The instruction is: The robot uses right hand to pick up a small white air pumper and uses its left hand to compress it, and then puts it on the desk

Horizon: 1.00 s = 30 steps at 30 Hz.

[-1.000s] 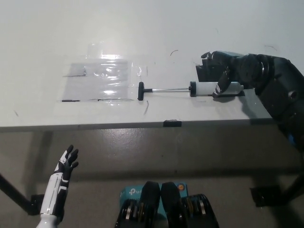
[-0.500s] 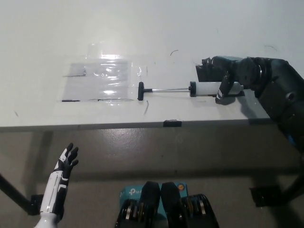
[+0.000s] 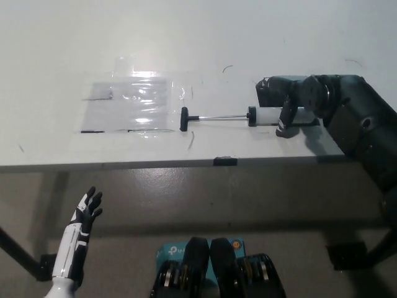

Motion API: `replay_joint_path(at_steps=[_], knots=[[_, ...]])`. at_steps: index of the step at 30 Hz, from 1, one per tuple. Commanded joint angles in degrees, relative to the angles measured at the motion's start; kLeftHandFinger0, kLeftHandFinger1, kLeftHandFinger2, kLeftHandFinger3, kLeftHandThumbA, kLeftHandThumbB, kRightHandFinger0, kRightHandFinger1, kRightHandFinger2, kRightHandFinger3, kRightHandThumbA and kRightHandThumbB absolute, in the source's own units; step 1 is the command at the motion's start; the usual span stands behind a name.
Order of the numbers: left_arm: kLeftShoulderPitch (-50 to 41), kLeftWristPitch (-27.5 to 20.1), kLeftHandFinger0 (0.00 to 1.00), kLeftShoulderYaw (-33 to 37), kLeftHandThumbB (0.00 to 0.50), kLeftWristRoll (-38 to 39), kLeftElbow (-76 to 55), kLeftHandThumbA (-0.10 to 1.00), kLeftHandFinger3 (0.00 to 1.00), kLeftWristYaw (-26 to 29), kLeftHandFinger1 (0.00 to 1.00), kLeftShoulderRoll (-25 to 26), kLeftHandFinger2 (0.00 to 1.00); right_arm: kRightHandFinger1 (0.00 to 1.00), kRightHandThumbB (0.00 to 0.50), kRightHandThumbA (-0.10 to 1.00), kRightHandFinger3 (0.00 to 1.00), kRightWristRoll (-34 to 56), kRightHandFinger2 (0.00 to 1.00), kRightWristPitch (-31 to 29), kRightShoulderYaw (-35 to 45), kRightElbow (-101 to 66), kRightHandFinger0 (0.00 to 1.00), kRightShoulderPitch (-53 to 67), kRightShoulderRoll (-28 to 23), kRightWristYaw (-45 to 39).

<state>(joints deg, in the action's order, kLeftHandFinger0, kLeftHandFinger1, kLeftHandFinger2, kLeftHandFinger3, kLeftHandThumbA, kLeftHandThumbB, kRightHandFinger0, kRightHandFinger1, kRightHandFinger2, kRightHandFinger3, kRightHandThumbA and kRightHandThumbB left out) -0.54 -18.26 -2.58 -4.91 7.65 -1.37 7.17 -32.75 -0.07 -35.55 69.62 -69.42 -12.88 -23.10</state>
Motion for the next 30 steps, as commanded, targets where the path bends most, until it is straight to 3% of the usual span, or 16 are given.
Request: replay_joint_path(at_steps=[1, 2, 3, 4, 5, 6, 7, 8, 9, 10, 11, 14, 18, 25, 30], knots=[[0.9, -2.1, 1.0, -0.1, 0.009, 0.5, -1.4, 1.0, 1.0, -0.3, 1.0, 1.3, 1.0, 1.0, 0.329, 0.76, 0.88, -1.7, 0.95, -1.4, -0.7, 1.3, 1.0, -4.4, 0.1, 0.4], [0.9, -2.0, 1.0, -0.1, 0.008, 0.4, -1.5, 1.0, 1.0, -0.2, 1.0, 1.2, 1.0, 0.92, 0.305, 0.5, 0.83, -2.2, 0.85, -1.2, -1.0, 1.8, 0.88, -4.2, 0.5, 1.5], [0.8, -1.9, 1.0, -0.1, 0.006, 0.3, -1.6, 1.0, 1.0, -0.1, 1.0, 1.2, 1.0, 0.67, 0.28, 0.24, 0.6, -2.9, 0.65, -1.1, -1.5, 2.0, 0.64, -3.8, 0.7, 3.4], [0.8, -1.8, 1.0, 0.0, 0.004, 0.4, -1.7, 1.0, 1.0, -0.1, 1.0, 1.2, 1.0, 0.59, 0.276, 0.12, 0.53, -3.4, 0.58, -1.2, -1.8, 2.1, 0.49, -3.6, 0.8, 4.6], [0.8, -1.9, 1.0, 0.0, 0.001, 0.5, -1.7, 1.0, 1.0, -0.2, 1.0, 1.2, 1.0, 0.26, 0.242, -0.06, 0.34, -4.6, 0.34, -1.8, -2.8, 2.4, 0.11, -3.1, 0.9, 7.2], [0.8, -2.2, 1.0, 0.0, 0.0, 0.5, -1.6, 1.0, 1.0, -0.2, 1.0, 1.2, 1.0, 0.09, 0.194, -0.1, 0.26, -4.7, 0.24, -2.2, -2.9, 2.6, 0.0, -2.7, 0.8, 8.1], [0.8, -2.3, 1.0, 0.0, 0.0, 0.6, -1.5, 1.0, 1.0, -0.2, 1.0, 1.2, 1.0, 0.11, 0.188, -0.1, 0.34, -4.6, 0.44, -2.4, -2.9, 2.9, 0.0, -2.5, 0.8, 8.6], [1.5, -2.1, 1.0, 0.1, 0.0, 0.6, -1.3, 1.0, 1.0, -0.4, 1.0, 1.4, 1.0, 0.29, 0.166, -0.1, 0.54, -4.3, 0.69, -2.8, -2.7, 3.4, 0.0, -2.5, 0.6, 9.5], [1.5, -2.1, 1.0, 0.1, 0.0, 0.6, -1.4, 1.0, 1.0, -0.4, 1.0, 1.4, 1.0, 0.36, 0.162, -0.1, 0.64, -4.2, 0.77, -3.0, -2.6, 3.8, 0.0, -2.3, 0.6, 9.8], [1.6, -2.0, 1.0, 0.1, 0.0, 0.6, -1.4, 1.0, 1.0, -0.5, 1.0, 1.5, 1.0, 0.51, 0.156, -0.1, 0.8, -3.9, 0.9, -4.1, -2.3, 4.2, 0.04, -1.8, 0.4, 10.7], [2.1, -1.8, 1.0, 0.1, 0.004, 0.8, -1.2, 1.0, 1.0, -0.6, 1.0, 1.7, 1.0, 0.58, 0.162, -0.1, 0.87, -3.5, 0.96, -4.4, -1.9, 4.9, 0.08, -1.7, 0.2, 11.1], [2.5, -1.7, 1.0, 0.1, 0.0, 0.9, -1.2, 1.0, 1.0, -0.7, 1.0, 1.7, 0.98, 0.59, 0.161, -0.1, 0.94, -3.1, 0.98, -4.7, -1.6, 5.5, 0.05, -1.5, -0.1, 11.5], [3.0, -1.8, 1.0, 0.2, 0.0, 0.9, -0.9, 1.0, 1.0, -0.8, 1.0, 2.0, 0.92, 0.63, 0.159, -0.1, 0.99, -3.0, 1.0, -4.6, -1.2, 5.6, 0.09, -0.9, -0.5, 12.3], [3.3, -1.3, 1.0, 0.3, 0.0, 1.1, -1.2, 1.0, 1.0, -1.1, 0.95, 2.2, 0.86, 0.68, 0.15, -0.1, 1.0, -3.1, 1.0, -5.3, -0.7, 5.2, 0.13, -0.2, -1.6, 14.2], [3.8, -1.7, 1.0, 0.2, 0.0, 1.4, -0.9, 1.0, 1.0, -1.2, 0.93, 2.3, 0.85, 0.65, 0.137, -0.1, 0.96, -2.9, 0.97, -7.2, -0.2, 5.0, 0.12, -0.2, -2.4, 16.4]])
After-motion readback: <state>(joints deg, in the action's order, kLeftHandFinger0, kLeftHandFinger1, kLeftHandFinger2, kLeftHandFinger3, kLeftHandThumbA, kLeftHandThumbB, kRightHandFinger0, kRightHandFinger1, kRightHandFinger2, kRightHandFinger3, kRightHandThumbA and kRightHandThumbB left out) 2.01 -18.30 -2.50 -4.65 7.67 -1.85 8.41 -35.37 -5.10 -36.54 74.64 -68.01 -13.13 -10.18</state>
